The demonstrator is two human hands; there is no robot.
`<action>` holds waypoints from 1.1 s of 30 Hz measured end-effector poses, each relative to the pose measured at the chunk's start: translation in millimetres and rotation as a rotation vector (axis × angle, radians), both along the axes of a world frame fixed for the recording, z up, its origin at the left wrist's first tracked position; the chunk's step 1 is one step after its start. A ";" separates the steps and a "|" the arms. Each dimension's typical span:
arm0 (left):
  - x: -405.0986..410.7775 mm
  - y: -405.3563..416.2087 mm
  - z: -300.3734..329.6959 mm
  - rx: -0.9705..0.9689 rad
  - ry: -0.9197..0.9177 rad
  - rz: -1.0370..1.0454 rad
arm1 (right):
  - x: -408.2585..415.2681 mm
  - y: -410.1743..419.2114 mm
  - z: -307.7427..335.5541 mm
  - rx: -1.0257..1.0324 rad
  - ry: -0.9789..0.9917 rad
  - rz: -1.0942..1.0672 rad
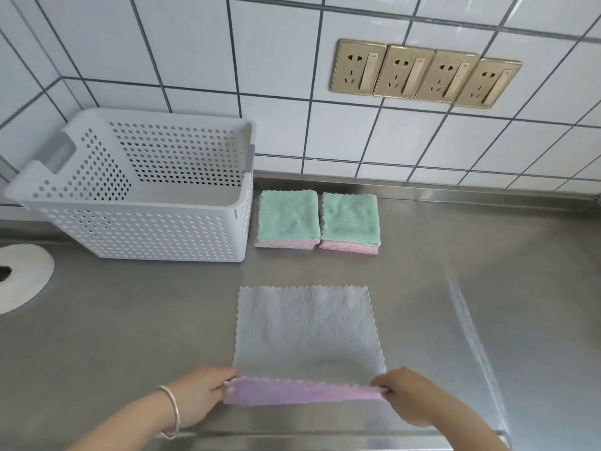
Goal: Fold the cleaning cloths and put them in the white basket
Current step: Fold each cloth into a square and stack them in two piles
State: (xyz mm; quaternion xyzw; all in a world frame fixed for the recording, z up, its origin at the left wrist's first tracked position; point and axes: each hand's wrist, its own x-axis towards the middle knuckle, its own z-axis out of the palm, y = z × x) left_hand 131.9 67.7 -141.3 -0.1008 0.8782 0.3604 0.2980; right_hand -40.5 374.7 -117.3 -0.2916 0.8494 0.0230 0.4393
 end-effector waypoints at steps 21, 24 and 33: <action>-83.2 -2.0 -29.5 -0.088 0.088 0.816 | -52.8 -39.3 -35.2 -0.497 -0.027 -0.977; -93.2 -4.6 -32.9 -0.164 0.073 0.779 | -60.4 -41.8 -38.8 -0.503 -0.008 -0.944; -104.1 -8.6 -41.9 -0.320 0.036 0.707 | -75.0 -48.4 -54.5 -0.400 0.107 -0.883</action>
